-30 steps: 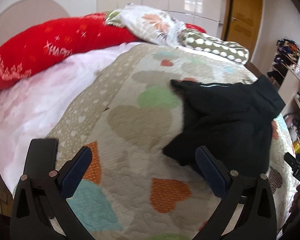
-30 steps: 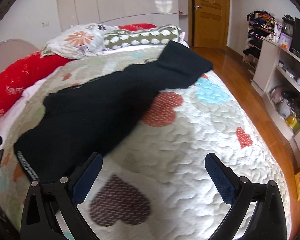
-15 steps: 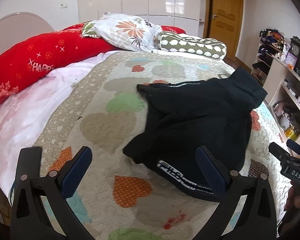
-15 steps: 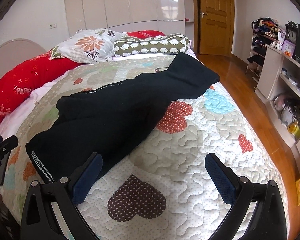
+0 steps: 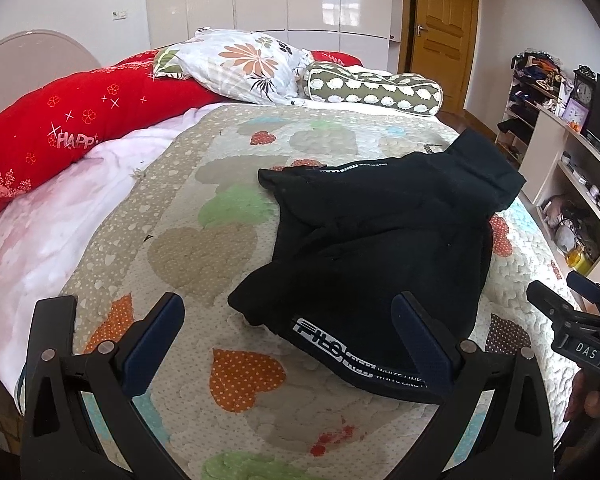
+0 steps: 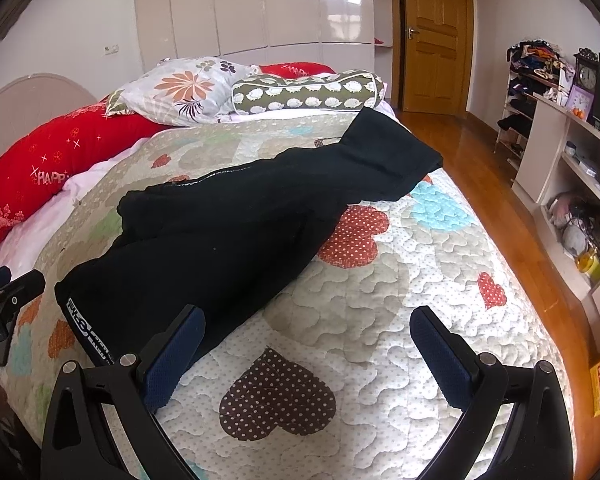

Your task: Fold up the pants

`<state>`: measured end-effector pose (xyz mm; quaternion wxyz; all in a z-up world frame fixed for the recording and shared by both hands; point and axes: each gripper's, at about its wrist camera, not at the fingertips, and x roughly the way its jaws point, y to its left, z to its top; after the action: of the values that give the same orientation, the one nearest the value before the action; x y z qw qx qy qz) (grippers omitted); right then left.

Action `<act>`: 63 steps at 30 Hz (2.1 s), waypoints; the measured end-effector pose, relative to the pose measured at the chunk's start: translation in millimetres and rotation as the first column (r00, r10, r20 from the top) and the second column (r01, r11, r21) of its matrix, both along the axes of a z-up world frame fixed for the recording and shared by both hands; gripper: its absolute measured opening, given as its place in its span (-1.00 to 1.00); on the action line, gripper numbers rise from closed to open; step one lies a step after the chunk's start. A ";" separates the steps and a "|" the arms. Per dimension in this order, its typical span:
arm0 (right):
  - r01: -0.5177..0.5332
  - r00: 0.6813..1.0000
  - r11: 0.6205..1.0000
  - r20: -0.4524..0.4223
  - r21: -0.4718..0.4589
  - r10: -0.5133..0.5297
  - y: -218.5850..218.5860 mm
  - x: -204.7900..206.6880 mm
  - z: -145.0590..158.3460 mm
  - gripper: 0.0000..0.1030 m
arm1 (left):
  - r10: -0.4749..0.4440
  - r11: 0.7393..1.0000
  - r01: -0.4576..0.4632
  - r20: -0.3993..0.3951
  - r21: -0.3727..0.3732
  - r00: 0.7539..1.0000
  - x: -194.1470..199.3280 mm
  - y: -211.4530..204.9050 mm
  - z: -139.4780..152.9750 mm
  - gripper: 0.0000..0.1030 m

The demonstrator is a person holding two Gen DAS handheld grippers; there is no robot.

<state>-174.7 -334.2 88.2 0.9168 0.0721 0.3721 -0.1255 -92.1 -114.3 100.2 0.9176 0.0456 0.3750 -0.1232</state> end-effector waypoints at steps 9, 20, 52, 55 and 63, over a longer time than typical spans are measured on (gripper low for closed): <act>-0.008 1.000 1.000 -0.007 0.002 0.008 1.8 4.2 -2.2 0.99 | -0.010 1.000 0.010 -0.005 0.007 1.000 0.7 -3.8 -1.6 1.00; -0.011 1.000 1.000 -0.027 0.013 0.011 0.1 10.1 -10.5 0.99 | -0.010 1.000 0.010 -0.025 0.011 1.000 5.7 -4.3 -8.9 1.00; 0.053 0.998 0.992 -0.049 0.116 -0.048 -68.1 56.4 -41.7 0.65 | -0.124 0.973 0.068 -0.248 -0.220 0.961 63.4 -3.4 -70.1 -0.67; 0.032 0.998 0.992 -0.059 0.123 -0.025 -69.0 69.0 -43.7 0.37 | -0.154 0.965 0.097 -0.227 -0.243 0.962 67.8 -6.1 -57.2 -0.89; -0.013 0.999 0.980 -0.047 0.201 0.022 -66.4 107.0 -52.7 -0.10 | -0.049 0.965 0.008 -0.152 -0.261 0.987 80.0 39.6 -31.3 -0.90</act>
<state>-67.7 -400.7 35.5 0.8966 0.1578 0.4057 -0.0810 -12.1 -74.7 69.0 0.8814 -0.0797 0.4261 -0.1877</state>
